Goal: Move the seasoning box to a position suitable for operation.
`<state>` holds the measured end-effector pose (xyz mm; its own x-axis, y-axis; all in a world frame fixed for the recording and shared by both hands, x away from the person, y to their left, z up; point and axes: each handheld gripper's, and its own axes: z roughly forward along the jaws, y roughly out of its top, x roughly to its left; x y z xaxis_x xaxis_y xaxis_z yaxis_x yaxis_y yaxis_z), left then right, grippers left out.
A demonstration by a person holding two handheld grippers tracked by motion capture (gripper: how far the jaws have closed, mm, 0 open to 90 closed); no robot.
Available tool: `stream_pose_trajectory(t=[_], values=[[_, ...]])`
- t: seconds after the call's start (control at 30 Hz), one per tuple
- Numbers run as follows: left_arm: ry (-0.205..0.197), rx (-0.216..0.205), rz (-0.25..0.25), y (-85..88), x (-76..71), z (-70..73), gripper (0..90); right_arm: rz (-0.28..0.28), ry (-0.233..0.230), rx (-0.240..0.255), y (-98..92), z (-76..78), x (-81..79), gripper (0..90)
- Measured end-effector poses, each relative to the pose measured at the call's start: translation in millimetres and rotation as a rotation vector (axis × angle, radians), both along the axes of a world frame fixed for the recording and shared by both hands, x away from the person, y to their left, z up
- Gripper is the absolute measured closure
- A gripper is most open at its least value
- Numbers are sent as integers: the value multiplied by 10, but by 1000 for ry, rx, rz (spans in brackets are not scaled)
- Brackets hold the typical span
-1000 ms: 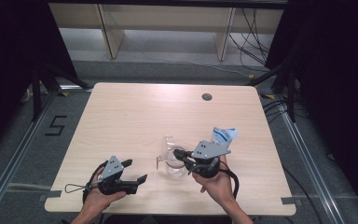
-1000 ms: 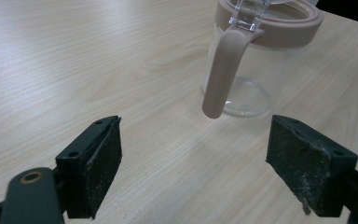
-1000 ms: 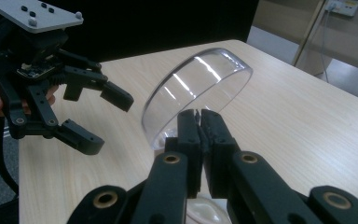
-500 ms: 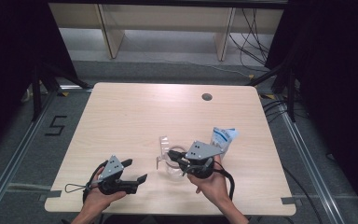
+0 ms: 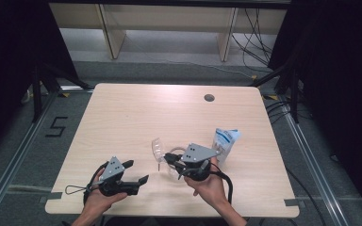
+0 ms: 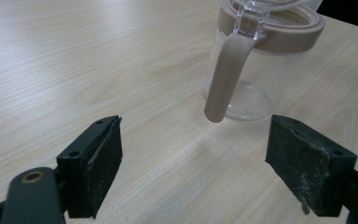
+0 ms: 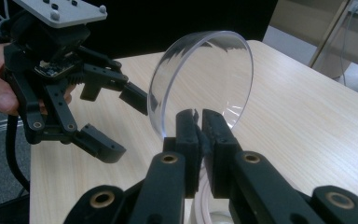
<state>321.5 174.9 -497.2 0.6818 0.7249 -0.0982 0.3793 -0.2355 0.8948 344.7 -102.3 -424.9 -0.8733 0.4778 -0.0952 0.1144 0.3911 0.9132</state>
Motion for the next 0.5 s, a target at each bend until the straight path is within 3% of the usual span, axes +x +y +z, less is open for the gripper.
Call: stream_pose_trajectory(t=[0.1, 0.27, 0.43, 0.5], values=[[0, 3, -3, -1, -1, -3, 181, 0, 17, -3, -18, 11, -19, 825], [-1, -1, -6, 1, 5, -7, 180, -32, 3, 15, -80, 18, -14, 736], [8, -18, 2, -6, 6, -12, 177, -54, 37, 32, -183, 36, -14, 657], [-1, -7, -5, 1, 9, -5, 176, -51, 23, 40, -208, 44, -7, 641]])
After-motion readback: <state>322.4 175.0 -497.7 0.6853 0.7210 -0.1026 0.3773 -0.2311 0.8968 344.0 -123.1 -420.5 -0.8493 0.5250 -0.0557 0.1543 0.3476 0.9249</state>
